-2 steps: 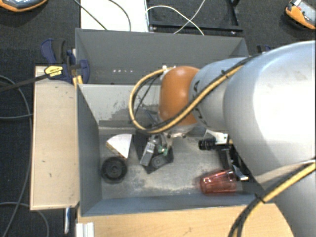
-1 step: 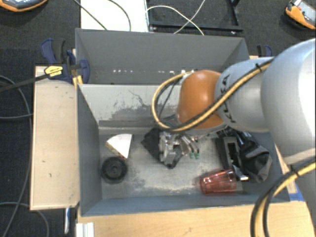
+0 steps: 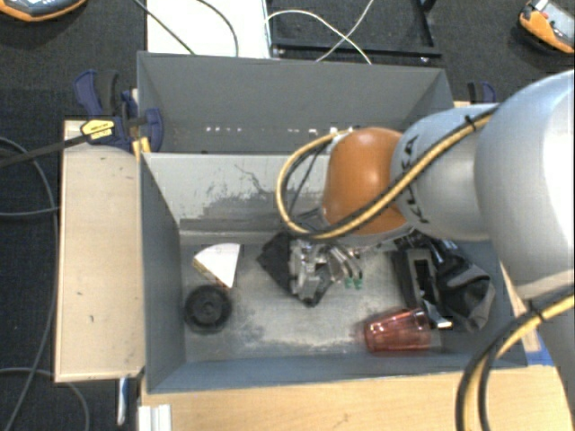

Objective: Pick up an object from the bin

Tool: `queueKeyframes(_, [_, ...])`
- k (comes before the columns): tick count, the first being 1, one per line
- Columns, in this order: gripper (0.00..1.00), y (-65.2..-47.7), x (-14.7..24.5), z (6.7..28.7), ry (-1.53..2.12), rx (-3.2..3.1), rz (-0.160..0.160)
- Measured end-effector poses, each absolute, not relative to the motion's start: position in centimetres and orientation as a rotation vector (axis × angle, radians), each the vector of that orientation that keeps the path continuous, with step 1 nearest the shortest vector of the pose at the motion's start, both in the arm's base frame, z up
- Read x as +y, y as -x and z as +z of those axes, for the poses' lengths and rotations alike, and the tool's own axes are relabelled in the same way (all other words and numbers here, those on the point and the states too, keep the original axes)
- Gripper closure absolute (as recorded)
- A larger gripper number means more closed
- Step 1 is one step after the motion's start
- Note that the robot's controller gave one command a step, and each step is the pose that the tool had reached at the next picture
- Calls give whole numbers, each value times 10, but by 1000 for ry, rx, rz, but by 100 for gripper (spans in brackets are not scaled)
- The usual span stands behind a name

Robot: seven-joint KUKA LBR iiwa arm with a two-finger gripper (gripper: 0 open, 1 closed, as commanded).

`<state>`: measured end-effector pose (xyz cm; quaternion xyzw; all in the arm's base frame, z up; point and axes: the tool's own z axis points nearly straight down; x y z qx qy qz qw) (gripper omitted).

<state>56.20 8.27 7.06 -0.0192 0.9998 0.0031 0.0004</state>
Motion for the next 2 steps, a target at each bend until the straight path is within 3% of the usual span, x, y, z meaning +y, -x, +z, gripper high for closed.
queueKeyframes(2, [100, -561, 83, 91, 61, 3144, 10])
